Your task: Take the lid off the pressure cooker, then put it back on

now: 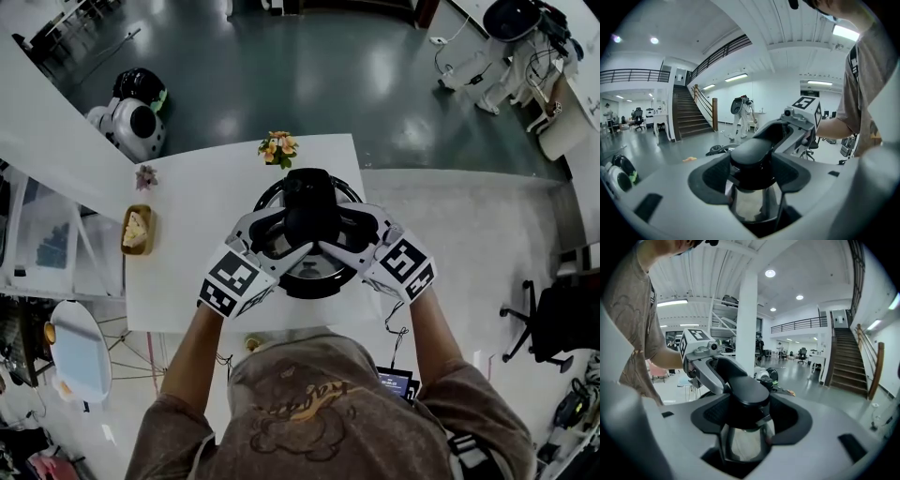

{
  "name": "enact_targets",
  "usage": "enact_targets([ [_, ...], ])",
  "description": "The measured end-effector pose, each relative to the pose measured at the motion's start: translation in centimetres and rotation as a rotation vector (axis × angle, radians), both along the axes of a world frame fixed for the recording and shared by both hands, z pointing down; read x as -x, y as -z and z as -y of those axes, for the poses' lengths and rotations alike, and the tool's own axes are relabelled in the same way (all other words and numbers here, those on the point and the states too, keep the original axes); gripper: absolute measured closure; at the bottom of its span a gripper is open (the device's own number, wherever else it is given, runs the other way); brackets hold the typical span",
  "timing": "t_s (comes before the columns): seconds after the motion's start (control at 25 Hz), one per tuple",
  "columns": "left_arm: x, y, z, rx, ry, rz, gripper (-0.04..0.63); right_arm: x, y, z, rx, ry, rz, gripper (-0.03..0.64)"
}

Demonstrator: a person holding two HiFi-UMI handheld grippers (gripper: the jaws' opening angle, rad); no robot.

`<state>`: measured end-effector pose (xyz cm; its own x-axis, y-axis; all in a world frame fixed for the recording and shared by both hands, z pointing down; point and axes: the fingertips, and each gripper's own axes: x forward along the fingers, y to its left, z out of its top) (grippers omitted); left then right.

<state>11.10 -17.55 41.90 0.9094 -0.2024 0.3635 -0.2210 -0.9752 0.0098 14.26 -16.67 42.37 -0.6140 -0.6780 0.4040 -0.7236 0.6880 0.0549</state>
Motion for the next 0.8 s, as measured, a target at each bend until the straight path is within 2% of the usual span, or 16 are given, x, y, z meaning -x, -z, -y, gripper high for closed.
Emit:
enact_targets([
  [0.32,3.8,1.8,-2.2,0.002,0.002,-0.067,0.319,-0.3,2.4,-3.5,-0.051,-0.172,0.064,0.374],
  [0.6,9.3,3.1,-5.7,0.0,-0.027,-0.116,0.321,4.4,3.3,-7.6,-0.062,-0.272,0.122,0.382],
  [0.8,13.3,3.4,-8.8,-0.002,-0.052,-0.149,0.324,8.3,3.5,-11.4,-0.073,-0.332,0.124,0.382],
])
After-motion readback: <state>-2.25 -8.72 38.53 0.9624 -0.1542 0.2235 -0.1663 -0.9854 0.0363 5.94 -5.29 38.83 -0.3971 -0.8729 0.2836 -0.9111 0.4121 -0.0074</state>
